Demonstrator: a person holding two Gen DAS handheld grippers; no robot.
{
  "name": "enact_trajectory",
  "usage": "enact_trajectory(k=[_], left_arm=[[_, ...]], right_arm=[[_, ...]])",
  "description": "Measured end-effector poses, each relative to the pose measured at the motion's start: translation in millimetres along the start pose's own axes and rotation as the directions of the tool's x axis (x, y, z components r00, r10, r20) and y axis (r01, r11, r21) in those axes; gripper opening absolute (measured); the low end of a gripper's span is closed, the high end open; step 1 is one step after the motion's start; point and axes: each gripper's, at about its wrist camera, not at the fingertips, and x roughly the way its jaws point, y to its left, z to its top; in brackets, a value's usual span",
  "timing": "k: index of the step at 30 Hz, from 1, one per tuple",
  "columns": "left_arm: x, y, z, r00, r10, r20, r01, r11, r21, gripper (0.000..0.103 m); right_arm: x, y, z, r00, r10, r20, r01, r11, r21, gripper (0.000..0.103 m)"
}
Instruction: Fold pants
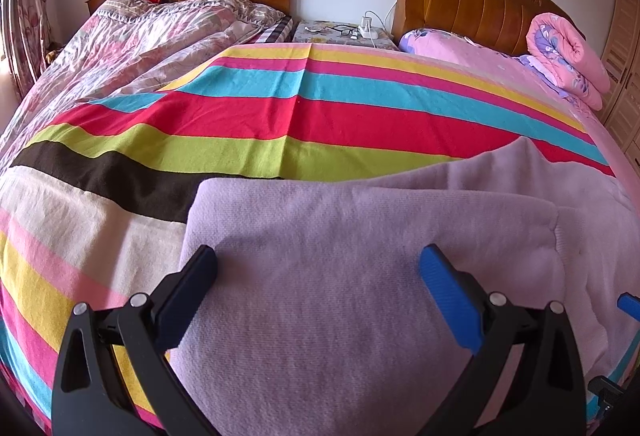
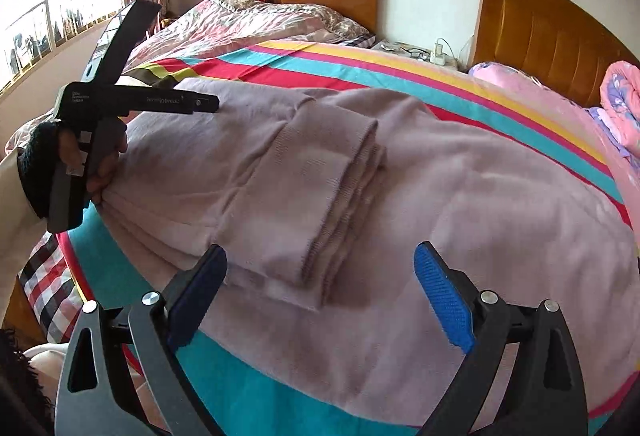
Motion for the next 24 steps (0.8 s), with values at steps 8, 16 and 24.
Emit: enact_trajectory(k=[8,16,24], left_arm=[[2.8,-4.1,1.4,1.0,0.027,-0.01,-0.027,0.999,0.017,0.102],[-43.1,-98.3,11.1,0.989,-0.137,0.049,0.131,0.985,0.113,0.101],[-3.0,-234.2,-27.6,0.987,-0.16,0.0,0.139,0.861,0.49,0.101]], right_arm=[[-35.0,-14.1,-31.5,1.0,0.021,0.022,-0.02,0.999,-0.032,0.091],[-99.7,-110.2,-42.3,0.981,-0.128,0.148,0.095,0.972,0.214,0.092],[-72.1,-143.9,-78.6,0.985,-0.172,0.032,0.159,0.956,0.247,0.092]])
